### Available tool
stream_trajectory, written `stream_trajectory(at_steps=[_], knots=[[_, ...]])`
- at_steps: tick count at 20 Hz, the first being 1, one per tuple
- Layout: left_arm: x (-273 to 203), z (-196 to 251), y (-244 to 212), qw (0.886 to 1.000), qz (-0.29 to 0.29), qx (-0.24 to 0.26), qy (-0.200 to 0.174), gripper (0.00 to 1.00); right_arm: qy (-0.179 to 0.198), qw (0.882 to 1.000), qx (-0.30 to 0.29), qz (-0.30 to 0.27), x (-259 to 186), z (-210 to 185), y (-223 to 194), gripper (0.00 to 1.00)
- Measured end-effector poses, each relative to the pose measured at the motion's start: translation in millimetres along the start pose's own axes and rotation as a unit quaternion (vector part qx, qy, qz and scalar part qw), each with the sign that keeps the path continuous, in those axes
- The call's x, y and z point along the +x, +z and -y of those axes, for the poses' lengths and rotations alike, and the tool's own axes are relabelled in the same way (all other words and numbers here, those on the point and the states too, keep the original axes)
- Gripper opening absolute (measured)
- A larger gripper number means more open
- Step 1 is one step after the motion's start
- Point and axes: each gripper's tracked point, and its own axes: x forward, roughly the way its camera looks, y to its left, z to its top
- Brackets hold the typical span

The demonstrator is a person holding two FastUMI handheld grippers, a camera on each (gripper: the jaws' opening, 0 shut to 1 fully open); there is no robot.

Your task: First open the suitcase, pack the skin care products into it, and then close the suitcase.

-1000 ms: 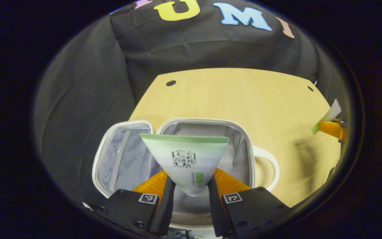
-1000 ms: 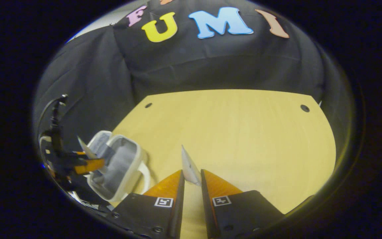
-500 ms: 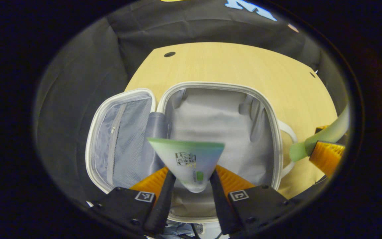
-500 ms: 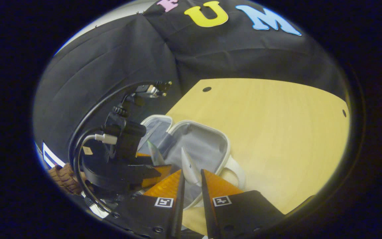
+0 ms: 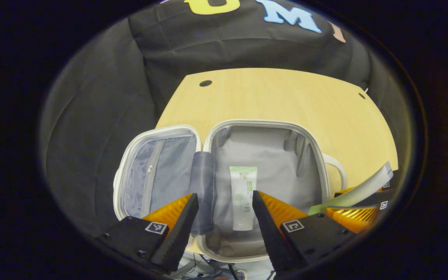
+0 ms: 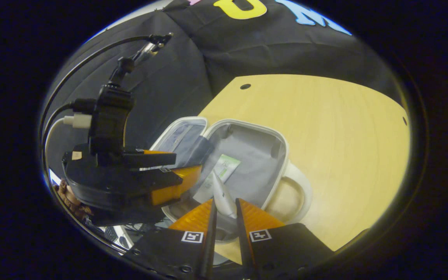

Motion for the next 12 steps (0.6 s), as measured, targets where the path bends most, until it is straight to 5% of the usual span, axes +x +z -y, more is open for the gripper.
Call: stream_trajectory(at_steps=[4,8,12], knots=[[-5.8,-14.5,-0.1,1.000,0.006,-0.003,0.005,0.92,-0.029,0.999,-0.006,0.015,-4.9,1.2,10.8,0.29],[-13.9,-33.5,-0.7,1.000,0.010,-0.009,0.011,0.92,-0.049,0.998,-0.007,0.026,11.3,2.4,17.5,0.60],[-18.0,-56.6,-4.7,0.999,0.013,-0.021,0.021,0.91,-0.052,0.998,0.000,0.030,13.2,0.7,24.6,0.65]])
